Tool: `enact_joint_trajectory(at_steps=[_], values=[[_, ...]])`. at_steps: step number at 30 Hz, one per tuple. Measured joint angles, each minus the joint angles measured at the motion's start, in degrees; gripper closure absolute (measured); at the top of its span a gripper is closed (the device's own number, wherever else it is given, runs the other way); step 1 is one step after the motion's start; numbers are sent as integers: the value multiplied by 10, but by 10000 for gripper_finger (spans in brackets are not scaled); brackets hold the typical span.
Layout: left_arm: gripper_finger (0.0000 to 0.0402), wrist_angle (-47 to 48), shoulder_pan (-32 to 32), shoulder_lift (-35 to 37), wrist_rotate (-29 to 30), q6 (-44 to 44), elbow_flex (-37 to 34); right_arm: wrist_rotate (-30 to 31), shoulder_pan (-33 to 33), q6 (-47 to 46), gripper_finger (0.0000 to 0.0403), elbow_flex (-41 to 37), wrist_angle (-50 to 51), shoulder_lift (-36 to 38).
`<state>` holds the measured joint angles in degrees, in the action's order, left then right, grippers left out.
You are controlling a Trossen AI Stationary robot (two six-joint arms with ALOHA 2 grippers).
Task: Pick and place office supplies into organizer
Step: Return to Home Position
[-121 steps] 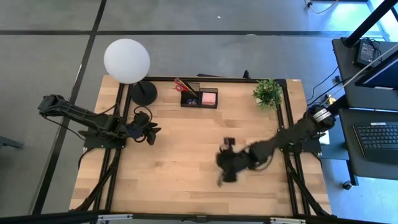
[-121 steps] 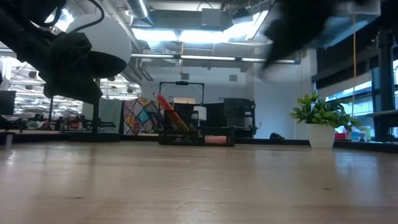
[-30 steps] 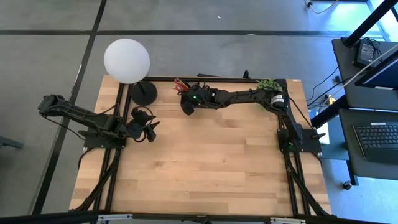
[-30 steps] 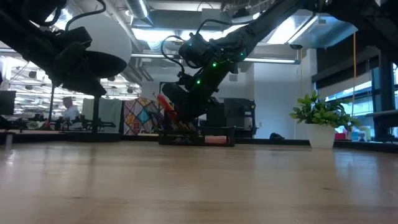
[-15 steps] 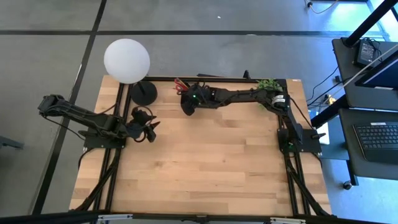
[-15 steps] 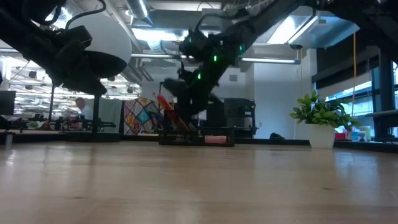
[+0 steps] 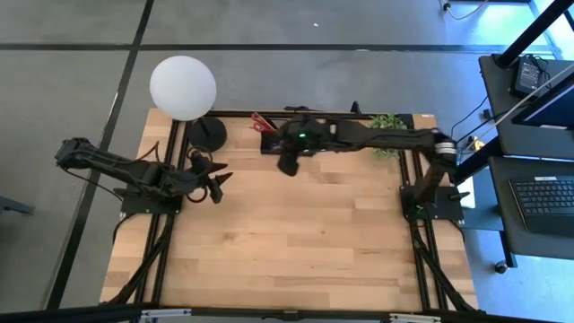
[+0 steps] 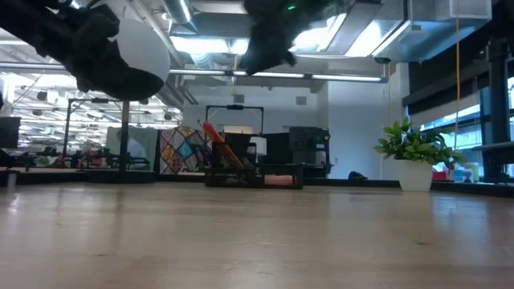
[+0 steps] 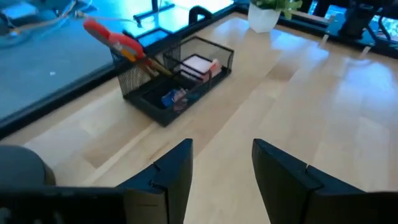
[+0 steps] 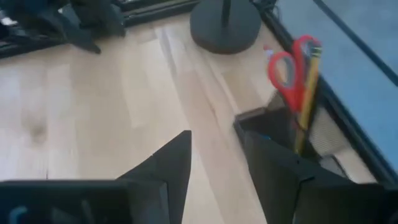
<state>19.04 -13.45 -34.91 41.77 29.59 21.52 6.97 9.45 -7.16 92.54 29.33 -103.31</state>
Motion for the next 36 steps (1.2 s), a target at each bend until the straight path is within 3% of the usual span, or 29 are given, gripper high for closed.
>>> enact_joint_trajectory(at_steps=[6, 10, 15, 19, 28, 36], values=[[242, -16, 1, 24, 34, -26, 1, -6, 0, -3, 247, -152, -54, 153], [242, -15, 1, 42, 42, -88, 1, -6, -2, -37, 247, -277, -113, 279], [242, -31, 1, 68, 57, -99, 1, -6, -14, -45, 247, -436, -198, 443], [242, -30, 1, 97, 85, -99, 1, -3, -15, -31, 247, -531, -196, 570], [242, -4, 1, 200, 151, -139, 1, -5, -15, -76, 247, -698, -235, 765], [242, 128, 0, 338, 168, -86, 0, -5, -15, -58, 247, -774, -264, 878]])
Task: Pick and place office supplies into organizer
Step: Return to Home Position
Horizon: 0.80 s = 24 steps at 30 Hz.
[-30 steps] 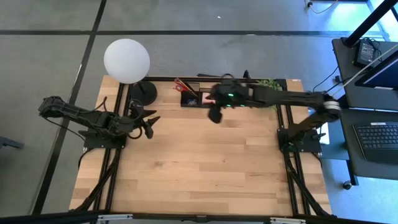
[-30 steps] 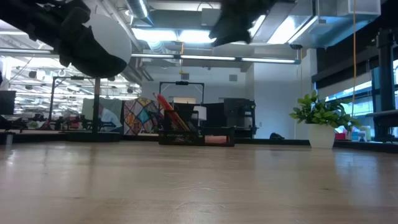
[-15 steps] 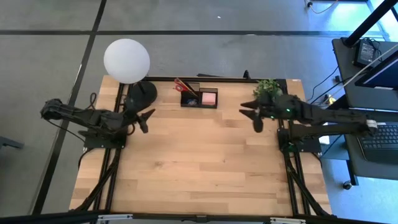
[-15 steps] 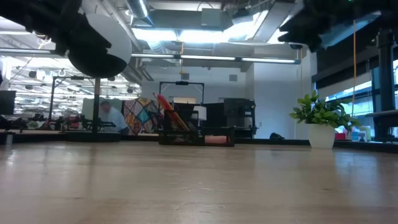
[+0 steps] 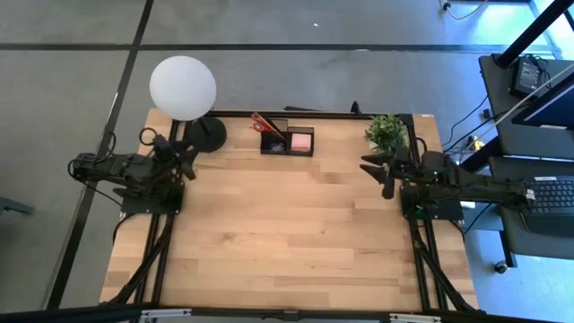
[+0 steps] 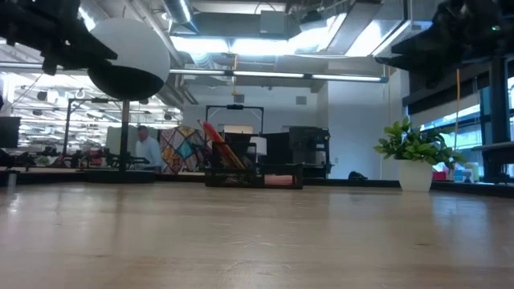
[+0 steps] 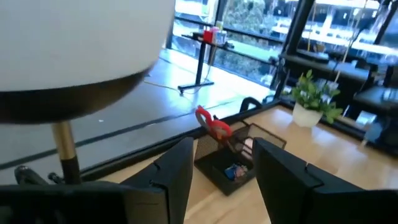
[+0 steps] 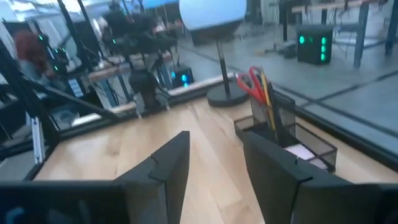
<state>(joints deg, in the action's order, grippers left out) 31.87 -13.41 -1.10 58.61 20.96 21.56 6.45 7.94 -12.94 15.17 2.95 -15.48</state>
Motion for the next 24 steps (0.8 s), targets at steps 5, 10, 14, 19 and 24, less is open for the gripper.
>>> enact_joint_trajectory(at_steps=[5, 10, 14, 19, 24], values=[[242, -20, 0, 9, -11, -7, -6, 0, 0, 13, 247, -38, -22, 66], [242, -82, -1, 11, -48, -6, -51, -1, 1, 12, 247, -87, -63, 122], [242, -131, -1, 10, -52, -5, -102, -1, 1, 10, 247, -131, -115, 150], [242, -163, 0, 10, -44, 6, -146, -1, 1, 7, 247, -147, -131, 147], [242, -167, 1, 8, 6, 8, -161, 6, 1, -3, 247, -147, -113, 147]])
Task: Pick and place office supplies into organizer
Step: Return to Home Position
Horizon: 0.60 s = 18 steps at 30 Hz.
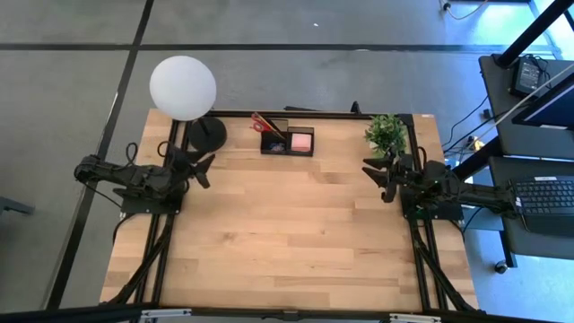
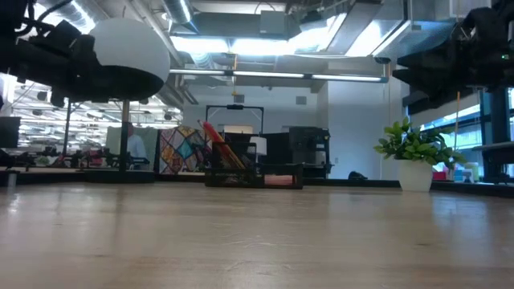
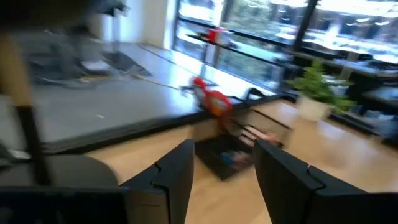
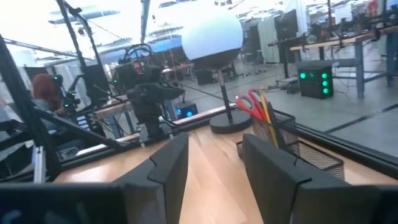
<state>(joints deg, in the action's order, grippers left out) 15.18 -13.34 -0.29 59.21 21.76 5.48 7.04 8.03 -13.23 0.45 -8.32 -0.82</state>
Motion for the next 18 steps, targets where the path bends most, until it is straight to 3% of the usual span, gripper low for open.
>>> enact_joint_trajectory(at_steps=[7, 18], values=[[242, 4, 0, -1, 81, -18, 0, 16, 0, 18, 247, 0, 35, 0], [242, 2, 0, -2, 81, -24, 0, 25, 0, 75, 247, 0, 56, -3]])
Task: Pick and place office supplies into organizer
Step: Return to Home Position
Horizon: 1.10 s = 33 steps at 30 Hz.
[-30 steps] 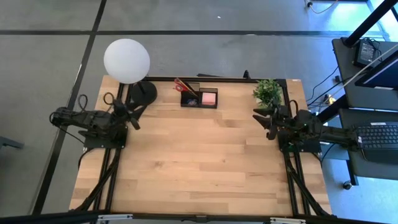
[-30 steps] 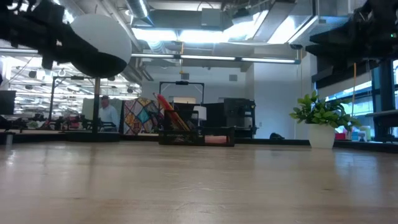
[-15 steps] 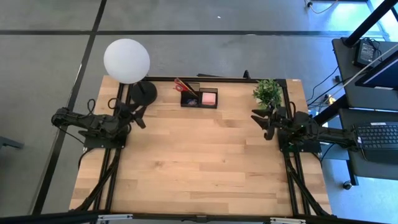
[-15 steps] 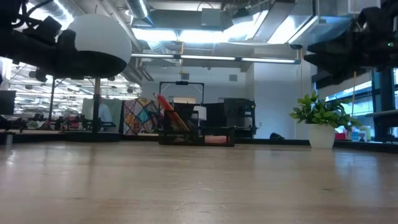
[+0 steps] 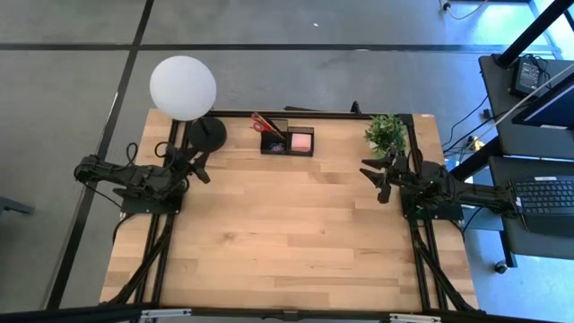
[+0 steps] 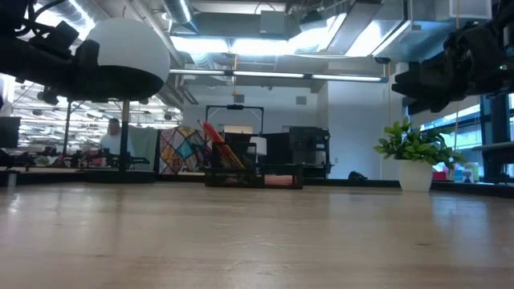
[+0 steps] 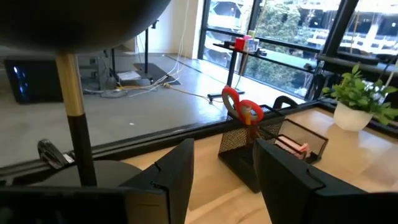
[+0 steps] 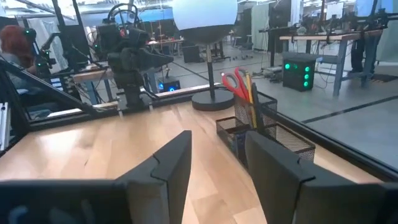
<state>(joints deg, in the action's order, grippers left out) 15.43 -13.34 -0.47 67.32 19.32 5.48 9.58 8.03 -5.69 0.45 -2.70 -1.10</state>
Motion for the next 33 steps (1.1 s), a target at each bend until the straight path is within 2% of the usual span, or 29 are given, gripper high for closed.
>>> enact_joint_trajectory(at_steps=[3, 33], values=[[242, -1, 0, 0, 0, 25, 0, 0, 0, -2, 247, 0, 0, 0], [242, -2, 0, 0, -1, 20, 0, -1, 0, -15, 247, 0, 0, 0]])
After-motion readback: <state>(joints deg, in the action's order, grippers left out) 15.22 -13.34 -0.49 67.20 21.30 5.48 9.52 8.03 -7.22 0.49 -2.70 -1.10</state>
